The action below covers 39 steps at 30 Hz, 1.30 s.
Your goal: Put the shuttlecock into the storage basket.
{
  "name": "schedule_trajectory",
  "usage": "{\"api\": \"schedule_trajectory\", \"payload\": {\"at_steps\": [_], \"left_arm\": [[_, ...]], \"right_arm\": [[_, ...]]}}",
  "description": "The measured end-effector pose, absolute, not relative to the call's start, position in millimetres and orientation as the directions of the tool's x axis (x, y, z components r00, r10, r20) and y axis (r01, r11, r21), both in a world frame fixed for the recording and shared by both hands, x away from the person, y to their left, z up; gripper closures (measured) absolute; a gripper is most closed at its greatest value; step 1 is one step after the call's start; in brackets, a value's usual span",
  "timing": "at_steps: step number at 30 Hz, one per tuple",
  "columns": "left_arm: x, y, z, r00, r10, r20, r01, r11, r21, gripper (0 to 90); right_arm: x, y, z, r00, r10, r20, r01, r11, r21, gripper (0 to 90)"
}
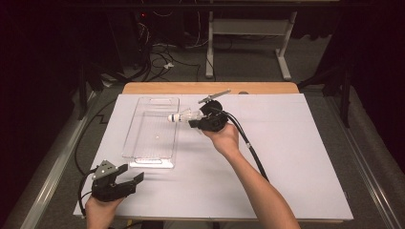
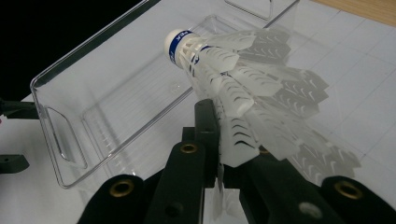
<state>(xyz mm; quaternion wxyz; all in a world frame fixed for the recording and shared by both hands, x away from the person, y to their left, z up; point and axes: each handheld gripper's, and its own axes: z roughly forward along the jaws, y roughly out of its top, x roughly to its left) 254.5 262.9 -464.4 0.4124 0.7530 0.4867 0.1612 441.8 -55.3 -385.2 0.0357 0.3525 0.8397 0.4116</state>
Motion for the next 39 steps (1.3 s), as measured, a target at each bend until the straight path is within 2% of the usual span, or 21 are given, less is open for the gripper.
{"api": "schedule_trajectory", "payload": {"at_steps": [39], "left_arm": [[254.4,261.8,-464.3,0.481,0.861,-0.162,0.6,-0.189,0.777,28.9]], "right_arm": [[454.9,-16.9,-375.9,-0.769,0.601,0.216,0.542,0.435,0.719,89.2]]}}
